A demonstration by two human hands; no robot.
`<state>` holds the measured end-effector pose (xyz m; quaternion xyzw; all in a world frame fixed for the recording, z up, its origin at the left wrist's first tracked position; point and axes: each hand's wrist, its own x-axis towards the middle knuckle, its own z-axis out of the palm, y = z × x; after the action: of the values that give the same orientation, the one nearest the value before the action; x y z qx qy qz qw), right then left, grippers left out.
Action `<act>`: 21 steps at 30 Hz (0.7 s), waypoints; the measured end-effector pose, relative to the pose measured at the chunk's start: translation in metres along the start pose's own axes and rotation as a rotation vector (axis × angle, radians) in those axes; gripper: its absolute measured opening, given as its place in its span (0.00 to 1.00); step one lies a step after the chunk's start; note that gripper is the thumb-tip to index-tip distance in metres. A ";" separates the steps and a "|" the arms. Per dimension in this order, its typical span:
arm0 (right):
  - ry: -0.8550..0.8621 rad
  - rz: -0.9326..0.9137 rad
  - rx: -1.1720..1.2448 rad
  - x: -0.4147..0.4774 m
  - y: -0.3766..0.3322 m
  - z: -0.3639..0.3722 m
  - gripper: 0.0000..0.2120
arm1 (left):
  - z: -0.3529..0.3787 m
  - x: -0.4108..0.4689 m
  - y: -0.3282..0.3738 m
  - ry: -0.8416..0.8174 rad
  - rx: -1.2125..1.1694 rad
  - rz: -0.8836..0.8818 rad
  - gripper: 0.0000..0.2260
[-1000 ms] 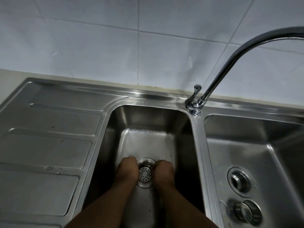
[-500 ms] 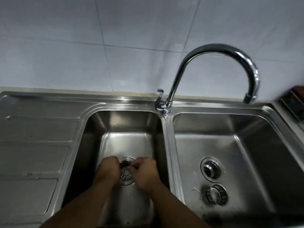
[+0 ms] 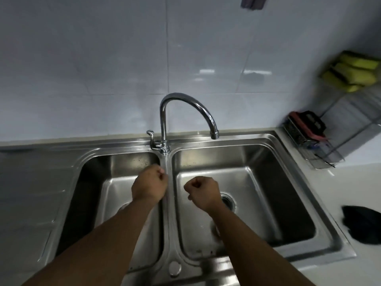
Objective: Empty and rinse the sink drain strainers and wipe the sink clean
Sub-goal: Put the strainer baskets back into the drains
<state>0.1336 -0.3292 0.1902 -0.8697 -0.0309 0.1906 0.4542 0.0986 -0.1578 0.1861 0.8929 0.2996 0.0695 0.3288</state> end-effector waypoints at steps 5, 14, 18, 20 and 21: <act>0.011 -0.013 -0.115 0.006 0.007 -0.038 0.11 | 0.020 -0.023 0.062 -0.097 0.015 0.119 0.03; -0.031 0.093 -0.313 0.031 0.088 -0.087 0.11 | 0.104 -0.049 0.086 -0.312 0.025 0.044 0.04; -0.147 0.183 -0.509 0.046 0.129 -0.095 0.15 | 0.145 -0.056 0.073 -0.430 0.122 -0.038 0.04; -0.204 0.209 -0.611 0.052 0.151 -0.092 0.16 | 0.165 -0.057 0.066 -0.456 0.179 -0.043 0.05; -0.215 0.211 -0.656 0.055 0.162 -0.089 0.16 | 0.174 -0.058 0.063 -0.482 0.234 -0.031 0.07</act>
<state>0.1972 -0.4805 0.0891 -0.9425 -0.0483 0.3069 0.1230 0.1383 -0.3245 0.0956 0.9108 0.2325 -0.1852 0.2863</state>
